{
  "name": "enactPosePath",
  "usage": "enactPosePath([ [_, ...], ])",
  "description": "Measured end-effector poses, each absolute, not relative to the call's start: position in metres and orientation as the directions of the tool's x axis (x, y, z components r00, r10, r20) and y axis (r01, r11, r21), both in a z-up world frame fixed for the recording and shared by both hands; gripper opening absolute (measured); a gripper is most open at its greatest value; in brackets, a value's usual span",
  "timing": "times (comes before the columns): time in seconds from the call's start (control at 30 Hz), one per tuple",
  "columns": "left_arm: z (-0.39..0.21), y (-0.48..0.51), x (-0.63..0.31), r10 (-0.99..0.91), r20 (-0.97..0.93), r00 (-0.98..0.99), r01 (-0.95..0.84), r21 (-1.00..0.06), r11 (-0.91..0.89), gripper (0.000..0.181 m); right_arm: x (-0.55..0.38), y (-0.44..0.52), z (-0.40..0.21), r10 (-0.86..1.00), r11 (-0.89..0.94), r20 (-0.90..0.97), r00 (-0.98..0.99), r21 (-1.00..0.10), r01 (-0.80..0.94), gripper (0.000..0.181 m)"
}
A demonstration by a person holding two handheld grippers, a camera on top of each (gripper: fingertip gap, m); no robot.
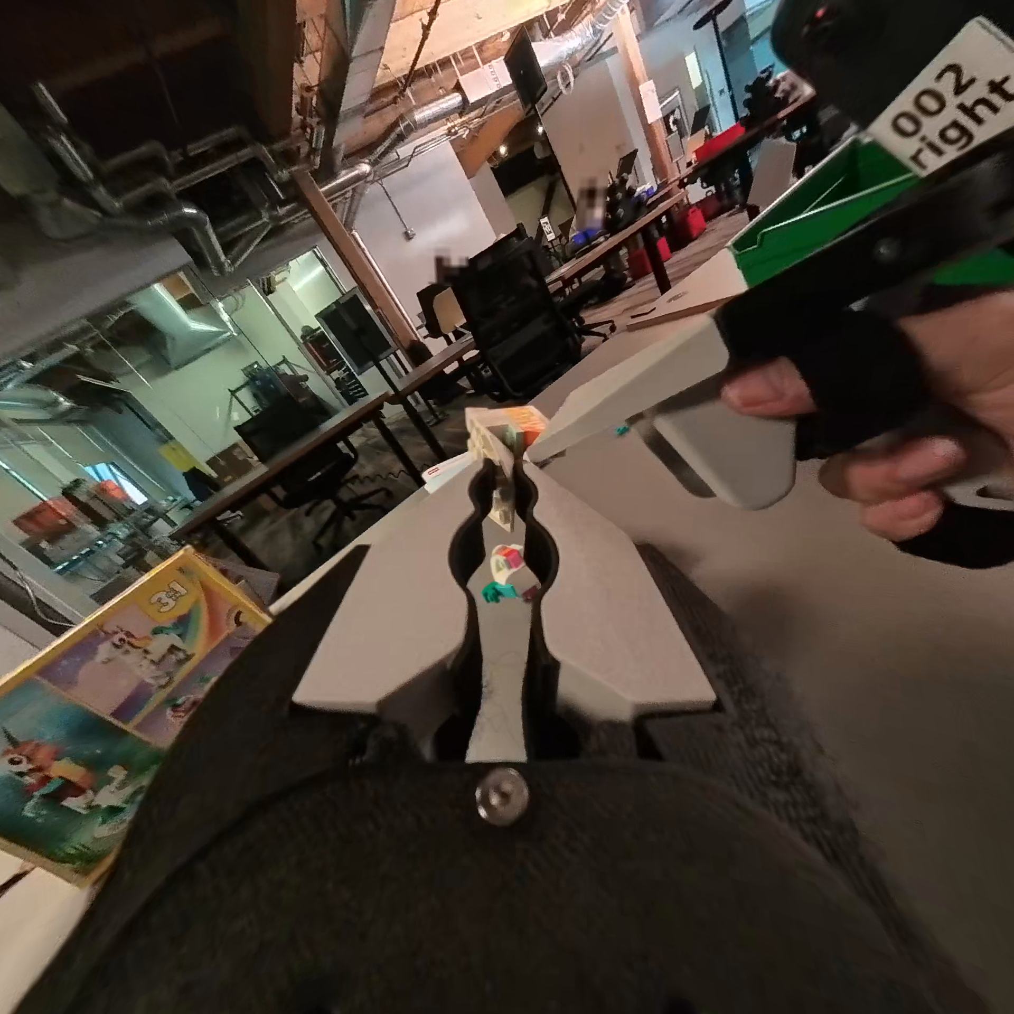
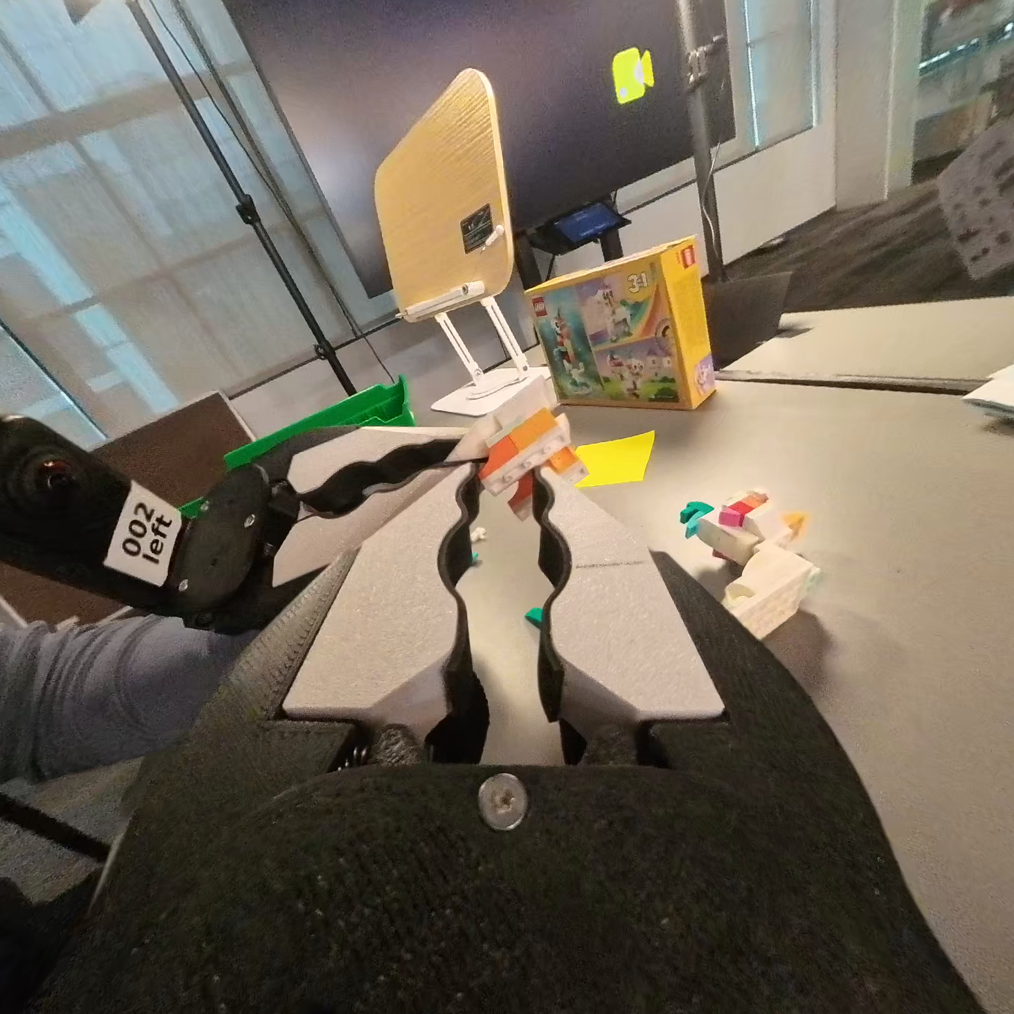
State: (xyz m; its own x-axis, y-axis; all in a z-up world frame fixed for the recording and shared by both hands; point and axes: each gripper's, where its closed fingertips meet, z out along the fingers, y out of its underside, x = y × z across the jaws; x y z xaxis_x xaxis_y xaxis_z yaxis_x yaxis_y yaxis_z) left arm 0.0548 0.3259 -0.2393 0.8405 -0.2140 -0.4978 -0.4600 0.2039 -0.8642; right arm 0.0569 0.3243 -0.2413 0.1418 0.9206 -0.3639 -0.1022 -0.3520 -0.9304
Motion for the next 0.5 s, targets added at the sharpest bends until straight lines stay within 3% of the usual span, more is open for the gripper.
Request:
enactPosePath([
  [0.3,-0.252,0.328,0.055,-0.233,-0.643,0.73,-0.612,-0.766,0.196,0.006,0.059,0.323,-0.263,0.976,-0.135,-0.103,0.19,-0.977,0.163,0.007],
  [0.4,-0.254,0.328,0.054,-0.182,-0.723,0.666,-0.694,-0.69,0.203,0.005,0.057,0.323,-0.265,0.966,-0.214,-0.188,0.176,-0.966,0.142,0.007],
  [0.5,-0.253,0.328,0.054,-0.103,-0.809,0.579,-0.781,-0.586,0.216,0.005,0.056,0.323,-0.266,0.89,-0.452,-0.445,0.101,-0.89,0.064,0.009],
])
